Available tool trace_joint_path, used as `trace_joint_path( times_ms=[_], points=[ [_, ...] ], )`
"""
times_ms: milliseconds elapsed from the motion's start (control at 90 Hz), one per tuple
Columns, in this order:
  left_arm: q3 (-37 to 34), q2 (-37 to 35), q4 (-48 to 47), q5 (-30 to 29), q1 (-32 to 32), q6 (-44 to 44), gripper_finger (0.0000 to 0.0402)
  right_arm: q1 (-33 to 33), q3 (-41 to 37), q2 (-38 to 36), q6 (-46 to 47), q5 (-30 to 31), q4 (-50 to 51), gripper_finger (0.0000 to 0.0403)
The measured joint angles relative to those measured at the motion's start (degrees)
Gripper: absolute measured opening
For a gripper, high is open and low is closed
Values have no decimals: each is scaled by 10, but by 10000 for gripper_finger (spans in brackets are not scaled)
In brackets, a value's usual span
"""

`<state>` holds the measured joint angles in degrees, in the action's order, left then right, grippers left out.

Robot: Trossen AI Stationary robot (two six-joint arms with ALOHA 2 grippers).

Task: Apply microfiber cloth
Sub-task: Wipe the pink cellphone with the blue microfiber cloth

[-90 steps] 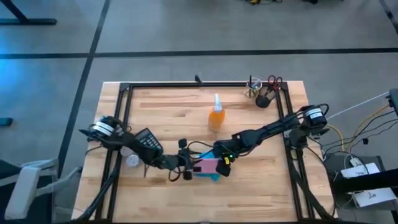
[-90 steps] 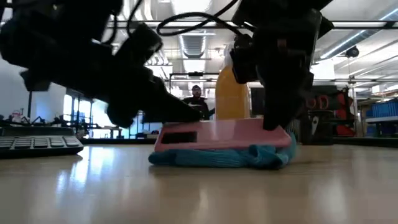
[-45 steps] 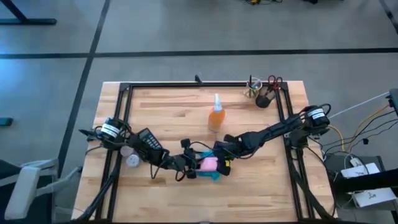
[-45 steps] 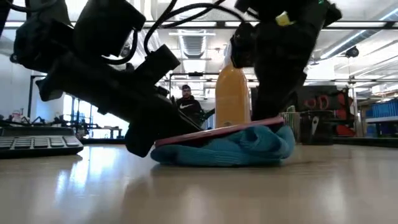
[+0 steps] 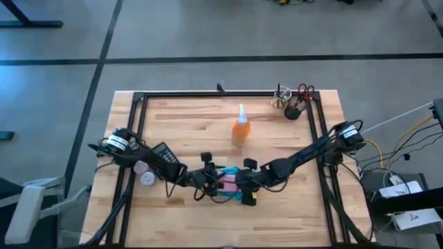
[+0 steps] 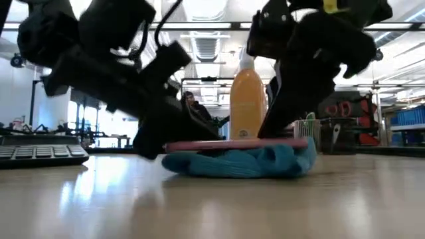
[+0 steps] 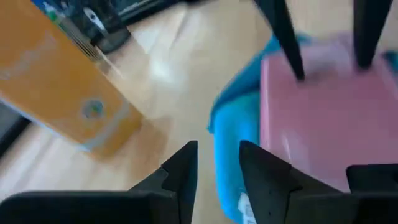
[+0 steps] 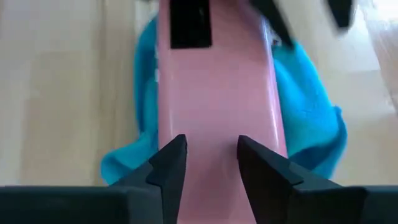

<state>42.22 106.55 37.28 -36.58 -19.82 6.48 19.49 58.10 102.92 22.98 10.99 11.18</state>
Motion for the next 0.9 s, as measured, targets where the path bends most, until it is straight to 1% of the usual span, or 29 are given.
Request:
trace_joint_path(
  times_ms=[67, 156, 278, 344, 478, 567, 622, 778, 900],
  points=[
    [-2, -27, -34, 0, -5, -9, 101, 0, -1, 10, 2, 4, -2, 126],
    [-5, -53, -68, 3, -11, -48, 99, 1, 0, 16, 0, 6, -2, 129],
    [-26, -59, -87, 39, -19, -105, 99, 0, -1, 10, 4, 7, 6, 138],
    [-32, -49, -82, 48, -24, -124, 98, 0, -2, 1, 8, 11, 23, 142],
    [-34, -22, -70, 44, -27, -148, 98, 0, -3, -14, 21, 21, 75, 147],
    [-29, 1, -38, 40, -27, -152, 98, 0, -3, -24, 31, 21, 108, 149],
    [-24, 18, -16, 39, -26, -151, 98, 0, -3, -30, 31, 21, 112, 149],
    [9, 70, 34, 32, -27, -138, 98, 0, 7, -43, 30, 14, 115, 143],
    [49, 111, 45, 28, -26, -124, 98, 0, 22, -42, 23, 5, 113, 140]
  ],
)
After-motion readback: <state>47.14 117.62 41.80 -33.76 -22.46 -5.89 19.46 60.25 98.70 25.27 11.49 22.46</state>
